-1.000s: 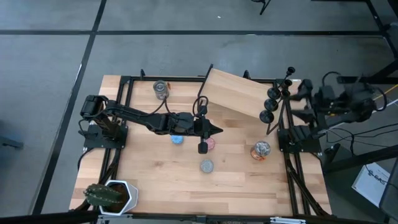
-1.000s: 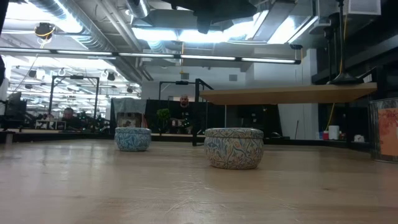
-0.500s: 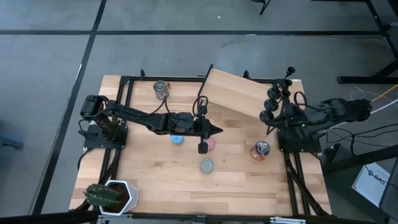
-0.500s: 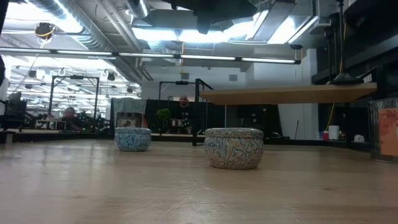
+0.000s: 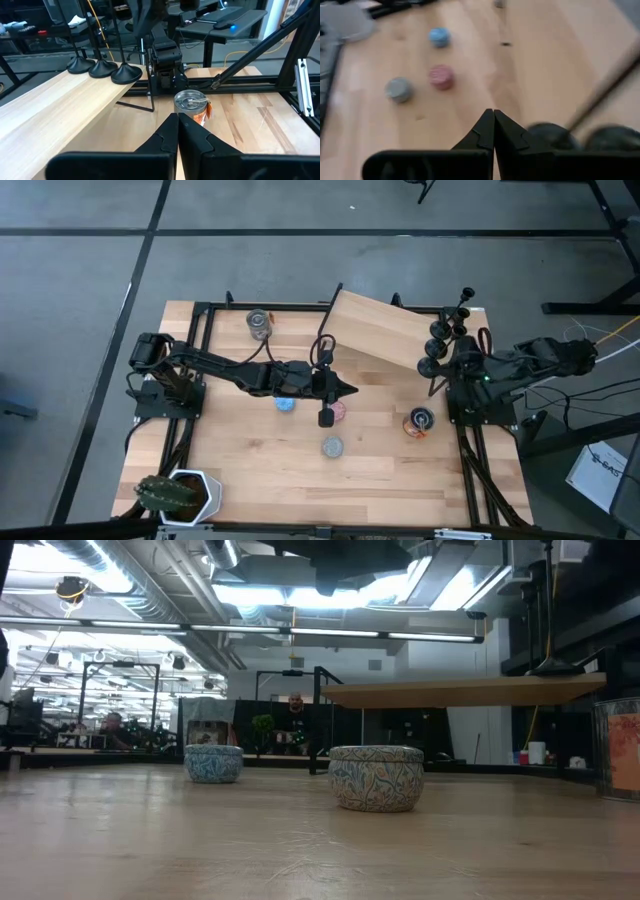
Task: Pick & Place candle stick holders
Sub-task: Align the black candle holder with the other black candle holder on the shelf, then put the bottom silver scented candle on the shelf
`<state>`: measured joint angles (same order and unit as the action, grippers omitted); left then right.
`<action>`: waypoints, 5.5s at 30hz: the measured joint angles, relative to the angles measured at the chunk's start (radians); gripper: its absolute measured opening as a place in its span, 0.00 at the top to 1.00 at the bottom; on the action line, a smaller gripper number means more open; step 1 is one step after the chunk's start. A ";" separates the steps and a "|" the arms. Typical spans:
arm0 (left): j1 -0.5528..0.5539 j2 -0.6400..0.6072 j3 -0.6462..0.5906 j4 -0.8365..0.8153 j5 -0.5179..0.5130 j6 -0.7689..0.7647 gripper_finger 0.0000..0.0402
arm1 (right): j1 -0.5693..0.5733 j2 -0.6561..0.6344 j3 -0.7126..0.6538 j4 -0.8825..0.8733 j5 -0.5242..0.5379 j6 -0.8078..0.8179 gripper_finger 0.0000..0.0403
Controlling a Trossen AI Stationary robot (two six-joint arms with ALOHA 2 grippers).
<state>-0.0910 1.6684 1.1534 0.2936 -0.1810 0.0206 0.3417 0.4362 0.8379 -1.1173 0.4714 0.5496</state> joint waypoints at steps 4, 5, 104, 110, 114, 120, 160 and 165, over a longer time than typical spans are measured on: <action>0.000 0.000 0.000 0.000 0.000 0.000 1.00 | 0.000 0.000 0.000 -0.007 0.057 0.012 0.99; 0.000 0.000 0.000 0.000 0.000 0.000 0.99 | 0.000 0.000 0.000 -0.006 0.066 0.012 0.99; -0.002 0.000 0.000 -0.007 0.000 -0.018 0.98 | -0.001 0.003 0.001 -0.062 -0.344 0.131 0.99; -0.002 0.000 0.000 -0.006 0.000 0.014 0.99 | 0.007 0.022 -0.016 -0.053 -0.481 0.075 0.99; -0.002 0.000 0.000 -0.006 0.000 0.045 1.00 | 0.039 0.062 -0.100 -0.054 -0.545 0.049 0.99; -0.002 0.000 0.000 0.020 0.000 0.095 0.98 | 0.146 0.190 -0.223 0.015 -0.615 0.144 0.99; -0.001 0.000 0.002 0.047 0.000 0.124 0.99 | 0.651 0.691 -0.157 -0.101 -0.227 0.539 0.99; -0.002 0.000 0.002 0.047 0.000 0.124 1.00 | 0.620 0.786 -0.157 -0.101 -0.182 0.569 0.99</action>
<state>-0.0925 1.6684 1.1549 0.3408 -0.1810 0.1448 0.9622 1.2223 0.6807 -1.2184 0.2894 1.1187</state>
